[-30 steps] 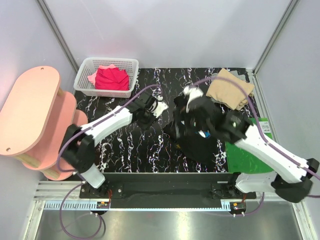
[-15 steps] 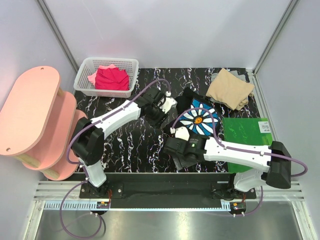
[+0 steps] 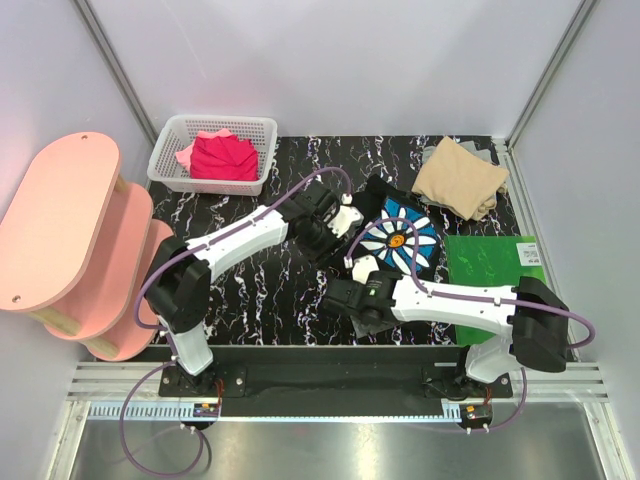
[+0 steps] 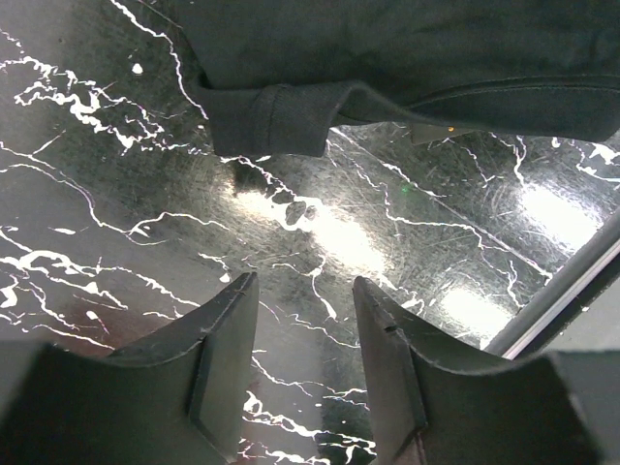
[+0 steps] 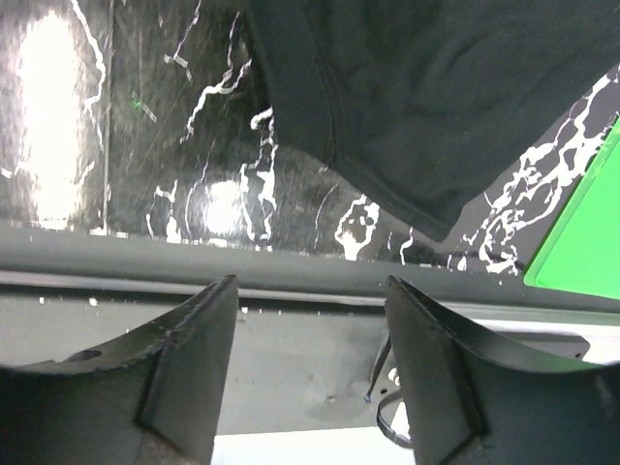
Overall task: Fold and stack the t-shirts
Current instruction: Flatten out the tshirt
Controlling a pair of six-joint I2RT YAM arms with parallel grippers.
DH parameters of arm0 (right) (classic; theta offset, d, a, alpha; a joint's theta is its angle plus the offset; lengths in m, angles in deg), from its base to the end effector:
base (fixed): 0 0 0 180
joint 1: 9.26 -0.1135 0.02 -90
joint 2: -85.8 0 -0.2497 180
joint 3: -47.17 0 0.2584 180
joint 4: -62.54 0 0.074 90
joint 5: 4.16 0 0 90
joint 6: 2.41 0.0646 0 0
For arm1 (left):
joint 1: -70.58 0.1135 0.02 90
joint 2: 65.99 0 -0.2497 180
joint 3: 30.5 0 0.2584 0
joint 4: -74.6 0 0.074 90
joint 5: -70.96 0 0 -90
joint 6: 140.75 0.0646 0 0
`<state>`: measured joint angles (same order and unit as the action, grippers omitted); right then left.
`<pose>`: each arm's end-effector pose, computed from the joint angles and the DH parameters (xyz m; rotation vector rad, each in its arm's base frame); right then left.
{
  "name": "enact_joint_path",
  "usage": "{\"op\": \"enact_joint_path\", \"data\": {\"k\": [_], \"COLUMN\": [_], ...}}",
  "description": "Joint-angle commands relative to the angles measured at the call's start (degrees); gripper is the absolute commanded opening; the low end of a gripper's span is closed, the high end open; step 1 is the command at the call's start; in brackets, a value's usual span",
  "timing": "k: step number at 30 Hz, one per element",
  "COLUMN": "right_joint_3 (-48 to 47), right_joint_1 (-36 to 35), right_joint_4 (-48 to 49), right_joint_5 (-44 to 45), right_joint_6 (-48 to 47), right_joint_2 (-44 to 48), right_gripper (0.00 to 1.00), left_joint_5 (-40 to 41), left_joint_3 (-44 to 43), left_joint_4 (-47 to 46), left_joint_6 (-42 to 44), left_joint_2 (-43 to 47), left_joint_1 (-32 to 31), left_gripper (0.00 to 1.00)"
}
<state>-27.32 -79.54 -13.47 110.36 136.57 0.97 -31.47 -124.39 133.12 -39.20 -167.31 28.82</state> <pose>0.1130 0.2359 0.1833 -0.4863 2.6883 -0.2250 0.2750 -0.2642 0.1997 1.2949 2.4371 -0.4432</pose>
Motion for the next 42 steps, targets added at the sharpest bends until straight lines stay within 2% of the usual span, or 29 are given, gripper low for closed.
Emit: {"op": "enact_joint_path", "data": {"k": [1,3,15,19,22,23,26,30,35,42], "right_joint_3": [2.0,3.0,6.2,6.7,7.4,7.9,9.3,9.4,7.0,3.1], "right_joint_1": [2.2,3.8,9.3,10.9,12.2,13.1,14.8,15.3,15.3,15.3], "right_joint_4": [5.0,6.4,18.8,19.5,19.5,19.8,20.7,20.8,18.3,13.6], "right_joint_5": [2.6,2.6,2.8,4.4,5.5,5.5,5.6,5.1,3.4,3.8], "right_joint_6": [0.7,0.4,-5.1,-6.3,-6.9,-7.0,-7.5,-7.3,-6.3,-7.3], "right_joint_2": [0.6,0.0,-6.8,-6.5,-5.2,-4.7,-3.3,-1.2,5.0,8.1], "right_gripper": [0.66,0.63,0.57,0.53,0.45,0.37,0.21,0.08,0.02,0.0], "left_joint_5": [-3.1,-3.9,-4.7,-4.7,-5.5,-6.0,-6.3,-4.6,0.8,2.1], "left_joint_3": [-0.3,-0.2,2.5,4.2,5.2,5.5,6.0,7.8,9.8,4.4], "left_joint_4": [-0.4,-0.3,-0.3,-0.3,-0.5,-0.7,-1.9,-5.9,-16.5,-19.5], "left_joint_6": [0.2,0.1,0.6,1.1,0.9,0.7,-0.2,-2.5,-6.6,-7.7], "left_joint_2": [-0.5,-0.9,0.9,1.7,2.1,2.1,2.1,3.1,4.9,1.0], "left_joint_1": [-0.4,-0.5,-0.4,-0.4,-0.5,-0.4,-0.4,-0.4,-0.5,-3.2], "left_gripper": [0.5,0.51,0.56,0.56,0.57,0.57,0.59,0.61,0.61,0.61]}}
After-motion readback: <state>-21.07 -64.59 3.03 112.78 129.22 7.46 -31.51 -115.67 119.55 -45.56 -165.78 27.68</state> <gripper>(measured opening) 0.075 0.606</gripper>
